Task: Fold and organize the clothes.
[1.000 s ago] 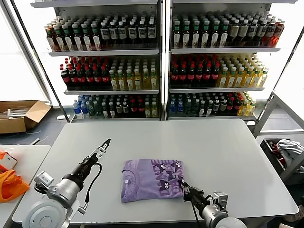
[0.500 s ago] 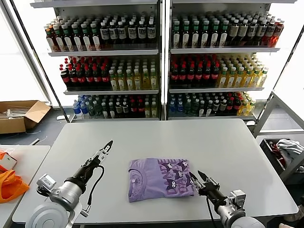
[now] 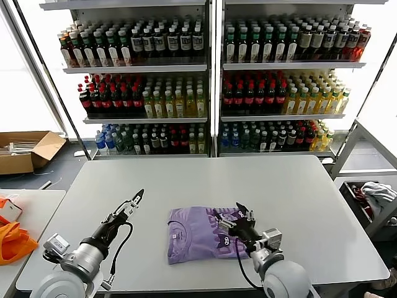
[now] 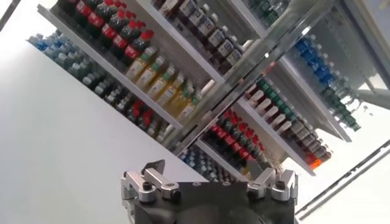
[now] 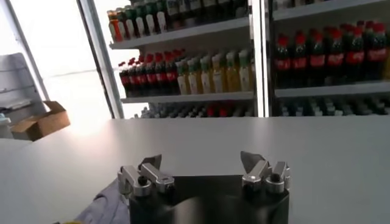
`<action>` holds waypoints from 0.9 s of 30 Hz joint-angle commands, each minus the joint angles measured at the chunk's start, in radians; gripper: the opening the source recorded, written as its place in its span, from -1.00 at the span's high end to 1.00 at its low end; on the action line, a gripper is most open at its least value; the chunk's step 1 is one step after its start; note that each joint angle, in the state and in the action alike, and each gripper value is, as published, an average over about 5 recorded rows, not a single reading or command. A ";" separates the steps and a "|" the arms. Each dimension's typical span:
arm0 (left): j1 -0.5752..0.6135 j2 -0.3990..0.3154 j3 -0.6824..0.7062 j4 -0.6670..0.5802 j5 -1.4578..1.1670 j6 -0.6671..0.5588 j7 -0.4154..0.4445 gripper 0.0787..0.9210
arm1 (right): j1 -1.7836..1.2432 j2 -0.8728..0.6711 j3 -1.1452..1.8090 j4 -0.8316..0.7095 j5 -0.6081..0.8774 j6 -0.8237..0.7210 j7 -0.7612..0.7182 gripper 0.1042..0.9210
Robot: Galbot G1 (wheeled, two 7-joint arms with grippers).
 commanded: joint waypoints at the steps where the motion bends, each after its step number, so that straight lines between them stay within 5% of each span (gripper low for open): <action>1: 0.049 0.003 -0.035 -0.004 0.024 0.000 0.032 -0.77 | 0.233 0.146 -0.263 -0.267 -0.187 -0.056 0.057 -0.75; 12: 0.044 0.017 -0.047 0.022 0.026 -0.001 0.049 -0.77 | 0.168 0.095 -0.215 -0.272 -0.233 -0.057 0.051 -0.76; 21: 0.021 0.021 -0.033 0.017 0.034 0.000 0.048 -0.77 | 0.090 0.028 -0.036 0.099 -0.159 0.106 0.003 -0.76; 27: 0.039 0.027 -0.068 0.022 0.071 -0.014 0.094 -0.77 | -0.113 -0.043 0.316 0.196 -0.155 0.229 -0.154 -0.76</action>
